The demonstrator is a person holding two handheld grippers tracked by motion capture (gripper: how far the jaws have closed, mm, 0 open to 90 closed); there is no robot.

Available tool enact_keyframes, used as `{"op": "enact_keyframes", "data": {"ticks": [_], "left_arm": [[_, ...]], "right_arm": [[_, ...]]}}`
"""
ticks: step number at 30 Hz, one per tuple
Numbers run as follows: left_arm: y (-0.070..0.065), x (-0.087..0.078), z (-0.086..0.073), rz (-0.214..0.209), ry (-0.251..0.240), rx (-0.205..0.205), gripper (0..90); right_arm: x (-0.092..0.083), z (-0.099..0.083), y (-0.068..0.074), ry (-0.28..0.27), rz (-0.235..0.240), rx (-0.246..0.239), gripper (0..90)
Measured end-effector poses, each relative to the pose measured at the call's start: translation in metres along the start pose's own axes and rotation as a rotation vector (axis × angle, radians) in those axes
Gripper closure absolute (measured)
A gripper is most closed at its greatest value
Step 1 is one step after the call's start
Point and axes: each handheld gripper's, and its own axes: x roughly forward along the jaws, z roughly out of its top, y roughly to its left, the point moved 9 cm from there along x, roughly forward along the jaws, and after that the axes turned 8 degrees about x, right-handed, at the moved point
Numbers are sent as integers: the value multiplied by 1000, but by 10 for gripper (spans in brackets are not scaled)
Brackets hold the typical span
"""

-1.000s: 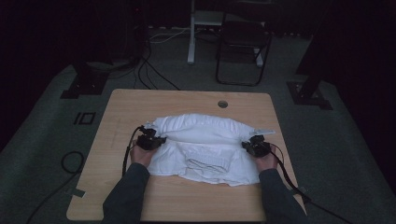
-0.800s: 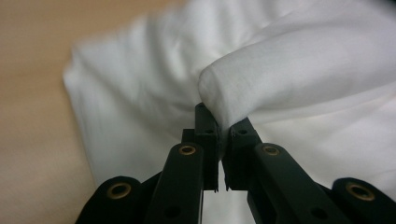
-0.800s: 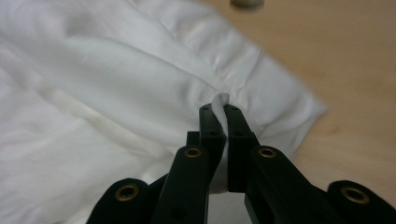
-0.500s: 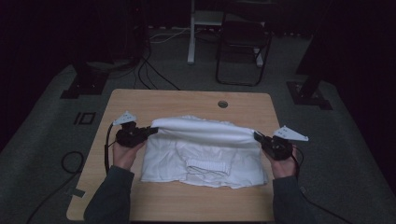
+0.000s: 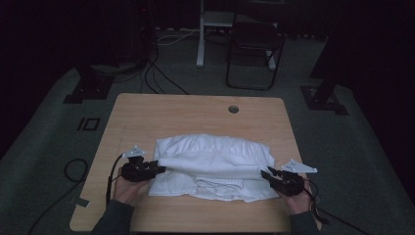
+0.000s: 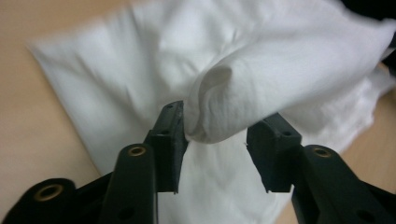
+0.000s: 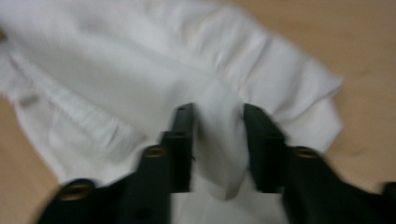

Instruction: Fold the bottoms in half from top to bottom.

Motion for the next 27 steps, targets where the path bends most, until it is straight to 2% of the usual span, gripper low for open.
{"op": "enact_keyframes", "data": {"ticks": [1, 2, 3, 6, 8, 10, 12, 14, 16, 18, 21, 23, 26, 27], "left_arm": [[0, 0, 0, 0, 0, 0, 546], [-1, -3, 24, 41, -23, 30, 546], [-2, -2, 36, 52, -35, 46, 541], [-8, 7, 67, 77, -59, 71, 544], [-17, 23, 78, 64, -40, 91, 554], [-26, 44, 80, 55, 11, 109, 567], [-39, 65, 73, 18, 52, 122, 581], [-52, 82, 61, -26, 83, 117, 586], [-65, 92, 44, -62, 107, 118, 598], [-73, 96, 24, -67, 136, 134, 597], [-76, 94, 1, -62, 138, 128, 602], [-76, 89, -12, -59, 135, 133, 613], [-72, 82, -32, -16, 158, 160, 617], [-71, 81, -38, -16, 153, 148, 618]], "right_arm": [[0, 0, 0, 0, 0, 0, 575], [-2, 10, 0, -27, -10, -2, 551], [-3, 30, 4, -62, -18, -11, 527], [10, 54, 14, -62, -23, -36, 517], [26, 63, 22, -41, -22, -55, 510], [44, 66, 28, -13, -19, -67, 509], [59, 64, 35, 13, -5, -62, 510], [68, 55, 43, 40, 13, -37, 510], [72, 40, 51, 76, 2, -74, 510], [73, 25, 58, 99, -8, -115, 512], [69, 6, 61, 125, -11, -128, 518], [64, -5, 59, 128, -17, -123, 526], [57, -21, 54, 142, -27, -115, 534], [56, -26, 52, 149, -32, -109, 538]]}}
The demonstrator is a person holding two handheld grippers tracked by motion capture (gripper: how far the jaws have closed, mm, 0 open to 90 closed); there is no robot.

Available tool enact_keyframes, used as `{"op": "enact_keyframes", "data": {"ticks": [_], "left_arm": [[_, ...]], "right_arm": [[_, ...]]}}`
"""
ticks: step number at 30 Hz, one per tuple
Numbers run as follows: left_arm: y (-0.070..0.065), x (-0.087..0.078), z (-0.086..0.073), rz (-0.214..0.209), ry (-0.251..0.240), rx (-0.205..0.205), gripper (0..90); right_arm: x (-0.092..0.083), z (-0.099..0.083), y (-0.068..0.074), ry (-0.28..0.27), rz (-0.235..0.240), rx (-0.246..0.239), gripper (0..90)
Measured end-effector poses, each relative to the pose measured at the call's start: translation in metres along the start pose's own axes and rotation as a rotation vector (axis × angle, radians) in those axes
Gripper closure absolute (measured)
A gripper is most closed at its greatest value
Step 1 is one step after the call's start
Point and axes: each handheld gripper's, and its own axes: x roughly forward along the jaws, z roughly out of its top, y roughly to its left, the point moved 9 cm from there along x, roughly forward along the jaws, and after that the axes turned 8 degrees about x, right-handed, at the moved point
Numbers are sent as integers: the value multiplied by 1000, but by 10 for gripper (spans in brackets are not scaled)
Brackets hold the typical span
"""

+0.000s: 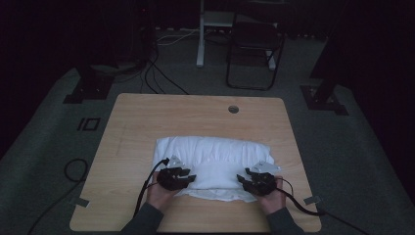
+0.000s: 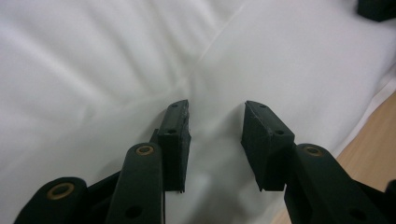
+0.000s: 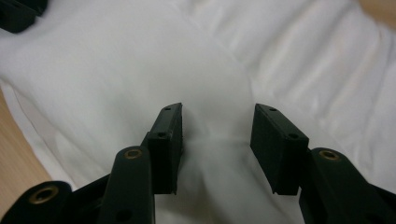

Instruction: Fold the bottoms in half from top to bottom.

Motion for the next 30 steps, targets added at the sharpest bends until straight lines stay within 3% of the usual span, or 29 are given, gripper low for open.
{"op": "enact_keyframes", "data": {"ticks": [3, 5, 10, 17, 22, 25, 27, 28, 29, 30], "left_arm": [[0, -1, -9, 16, -13, 1, 629], [-2, -1, -12, 55, -3, 32, 655], [-4, -1, -14, 104, -6, 61, 669], [5, -6, -19, 105, -14, 15, 688], [16, -13, -23, 97, -33, -58, 700], [17, -14, -23, 80, -51, -81, 693], [15, -16, -21, 40, -68, -110, 620], [15, -16, -21, 40, -68, -110, 574], [16, -25, -14, 38, -99, -124, 574], [20, -30, -9, 65, -122, -124, 477]], "right_arm": [[2, -15, -4, 26, 3, 39, 546], [5, -21, -4, 30, -1, 52, 552], [9, -22, -2, 27, -6, 76, 557], [18, -16, 0, 14, 17, 82, 558], [26, -10, 8, 9, 26, 67, 558], [27, -10, 10, 6, 27, 66, 558], [27, -10, 10, 3, 29, 68, 558], [27, -10, 10, 3, 29, 68, 558], [27, -10, 9, 2, 30, 67, 558], [27, -10, 9, 0, 30, 68, 558]]}}
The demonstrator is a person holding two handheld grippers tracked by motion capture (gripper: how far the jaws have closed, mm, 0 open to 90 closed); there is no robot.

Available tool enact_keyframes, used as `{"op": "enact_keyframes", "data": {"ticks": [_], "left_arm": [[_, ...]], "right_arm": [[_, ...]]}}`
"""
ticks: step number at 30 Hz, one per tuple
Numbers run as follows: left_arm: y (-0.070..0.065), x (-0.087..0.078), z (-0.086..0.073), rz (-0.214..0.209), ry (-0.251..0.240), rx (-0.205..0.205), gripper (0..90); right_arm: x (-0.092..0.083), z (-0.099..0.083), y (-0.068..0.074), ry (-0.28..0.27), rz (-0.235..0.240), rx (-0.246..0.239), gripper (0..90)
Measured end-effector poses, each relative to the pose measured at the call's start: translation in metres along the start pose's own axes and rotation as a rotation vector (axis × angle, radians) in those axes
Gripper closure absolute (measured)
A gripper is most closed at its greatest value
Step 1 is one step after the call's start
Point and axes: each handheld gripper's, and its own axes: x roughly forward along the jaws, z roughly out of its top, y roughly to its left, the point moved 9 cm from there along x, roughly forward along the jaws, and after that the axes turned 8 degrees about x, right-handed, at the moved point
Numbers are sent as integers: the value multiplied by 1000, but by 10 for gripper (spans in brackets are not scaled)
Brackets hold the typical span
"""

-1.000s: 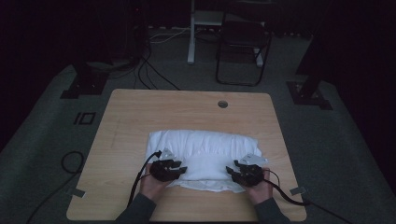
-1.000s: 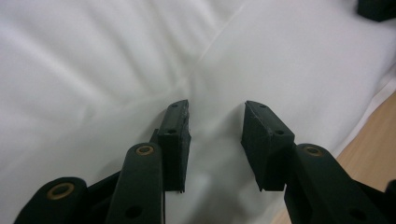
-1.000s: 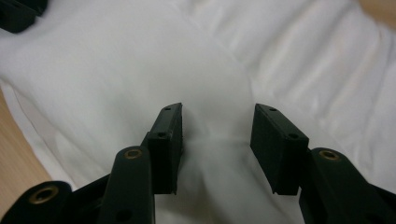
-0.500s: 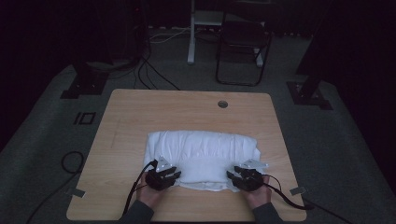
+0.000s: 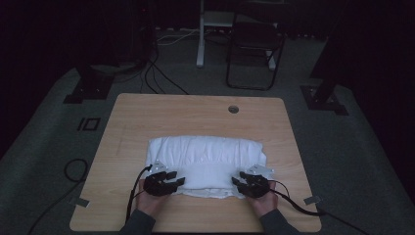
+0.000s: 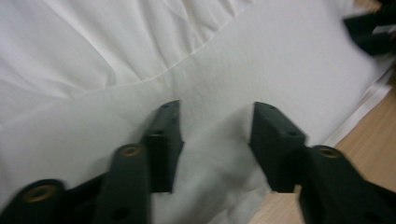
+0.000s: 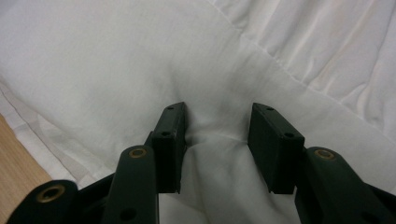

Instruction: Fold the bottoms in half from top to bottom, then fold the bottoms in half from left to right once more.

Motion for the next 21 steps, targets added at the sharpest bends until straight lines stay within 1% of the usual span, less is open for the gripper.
{"op": "enact_keyframes", "data": {"ticks": [1, 2, 3, 4, 5, 7, 8, 10, 11, 12, 15, 17, 18, 21], "left_arm": [[5, -5, 6, 32, -26, 1, 434], [12, -10, 12, 73, -51, 1, 383], [21, -15, 15, 126, -64, -3, 336], [29, -17, 18, 164, -71, -14, 292], [36, -18, 19, 186, -69, -30, 257], [50, -16, 15, 223, -39, -63, 181], [55, -14, 11, 239, -21, -69, 173], [65, -8, 0, 276, 41, -81, 172], [67, -4, -5, 269, 60, -97, 170], [70, -3, -8, 274, 69, -100, 162], [74, -1, -11, 307, 85, -89, 146], [78, 0, -14, 339, 104, -73, 127], [81, 0, -16, 359, 119, -74, 97], [89, 1, -22, 397, 152, -79, 38]], "right_arm": [[0, 0, 0, -1, 0, 1, 558], [0, 0, 0, -3, 0, 2, 558], [0, 0, 0, -3, 1, 3, 558], [0, 0, 0, -4, 1, 2, 558], [0, 0, 0, -5, 2, 2, 557], [0, 0, 0, -6, 2, 2, 557], [0, 0, 0, -7, 2, 1, 557], [0, -1, 0, -10, 3, 1, 557], [0, -1, 0, -10, 4, 0, 557], [0, -1, 0, -10, 5, -1, 557], [0, -1, -1, -11, 9, -3, 557], [0, -1, -1, -11, 13, -2, 556], [0, -1, -1, -10, 14, -3, 556], [0, -1, -1, -11, 15, -3, 556]]}}
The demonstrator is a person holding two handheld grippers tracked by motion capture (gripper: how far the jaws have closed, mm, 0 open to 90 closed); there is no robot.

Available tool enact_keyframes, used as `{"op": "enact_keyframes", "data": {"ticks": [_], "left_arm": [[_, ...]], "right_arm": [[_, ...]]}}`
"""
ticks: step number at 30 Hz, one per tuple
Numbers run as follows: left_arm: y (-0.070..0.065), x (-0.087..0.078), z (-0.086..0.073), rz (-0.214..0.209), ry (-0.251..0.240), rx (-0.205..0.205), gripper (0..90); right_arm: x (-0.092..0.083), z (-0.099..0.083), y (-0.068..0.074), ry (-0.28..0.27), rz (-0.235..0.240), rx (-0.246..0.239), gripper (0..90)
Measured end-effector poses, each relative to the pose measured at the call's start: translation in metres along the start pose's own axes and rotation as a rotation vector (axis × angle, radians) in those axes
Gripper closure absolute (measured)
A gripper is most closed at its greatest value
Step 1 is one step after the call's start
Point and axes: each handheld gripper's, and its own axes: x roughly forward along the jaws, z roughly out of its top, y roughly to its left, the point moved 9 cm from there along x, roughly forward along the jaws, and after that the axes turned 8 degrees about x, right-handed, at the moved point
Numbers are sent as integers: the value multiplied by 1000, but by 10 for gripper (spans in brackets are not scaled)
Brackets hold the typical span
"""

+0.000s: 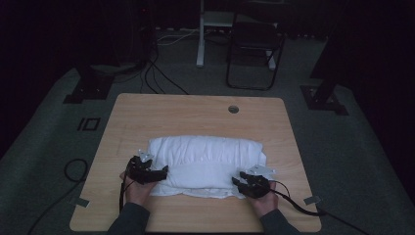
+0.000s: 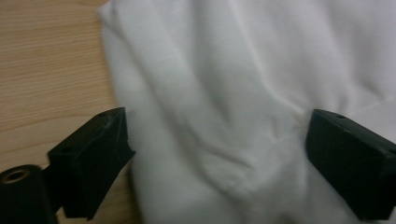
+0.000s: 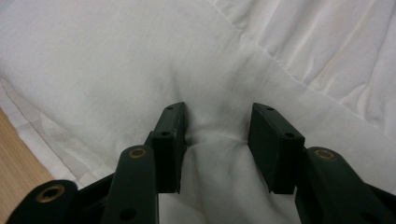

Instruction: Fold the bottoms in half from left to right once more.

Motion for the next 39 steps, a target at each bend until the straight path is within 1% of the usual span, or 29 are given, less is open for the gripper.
{"op": "enact_keyframes", "data": {"ticks": [1, 2, 4, 7, 12, 13, 15, 19, 22, 23, 24, 26, 28, 29, 30, 31, 32, 33, 35, 36, 37, 39], "left_arm": [[0, 0, 0, 0, 0, 0, 25], [1, 2, -3, -17, 15, -14, 25], [3, 3, -4, -6, 20, -33, 12], [3, 3, -5, 7, 24, -33, 12], [-3, 1, -5, -2, 26, -23, 35], [-5, 0, -4, -12, 14, -18, 71], [-9, -4, -3, -34, -7, -7, 204], [-16, -6, -1, -63, -40, -22, 462], [-20, -6, 0, -90, -52, -26, 614], [-21, -6, 0, -98, -51, -28, 658], [-21, -6, 0, -120, -52, -36, 707], [-22, -6, 1, -150, -53, -51, 772], [-21, -7, 1, -170, -54, -69, 797], [-20, -7, 1, -179, -56, -76, 802], [-19, -7, 1, -182, -55, -75, 805], [-19, -7, 1, -182, -55, -75, 806], [-19, -8, 2, -195, -59, -87, 806], [-18, -9, 3, -197, -67, -90, 813], [-17, -14, 5, -203, -80, -95, 818], [-16, -17, 8, -207, -90, -100, 821], [-15, -20, 10, -210, -102, -105, 822], [-12, -28, 18, -222, -132, -111, 827]], "right_arm": [[0, 0, 0, 0, 0, 0, 556], [0, 0, 0, 0, 0, -1, 557], [0, 0, 0, -1, 3, -2, 556], [0, 0, 0, -3, 4, -1, 557], [0, 0, 0, -7, 6, -3, 556], [0, 0, 0, -8, 6, -3, 556], [0, 0, 0, -8, 6, -2, 556], [0, 0, 0, -8, 5, -1, 556], [0, 0, 0, -8, 5, -1, 556], [0, 0, 0, -8, 5, 0, 556], [0, 0, 0, -8, 5, 0, 556], [-1, 0, 0, -5, 5, 2, 554], [-3, 2, 1, 9, 8, -3, 535], [-5, 5, 2, 14, 12, -12, 527], [-8, 10, 4, 11, 16, -32, 529], [-8, 10, 4, 11, 16, -32, 529], [-11, 15, 5, -2, 18, -42, 531], [-20, 34, 11, -60, 34, -42, 533], [-25, 54, 21, -111, 49, -49, 532], [-26, 63, 27, -128, 65, -52, 528], [-25, 69, 34, -133, 81, -63, 522], [-16, 77, 47, -122, 92, -94, 517]]}}
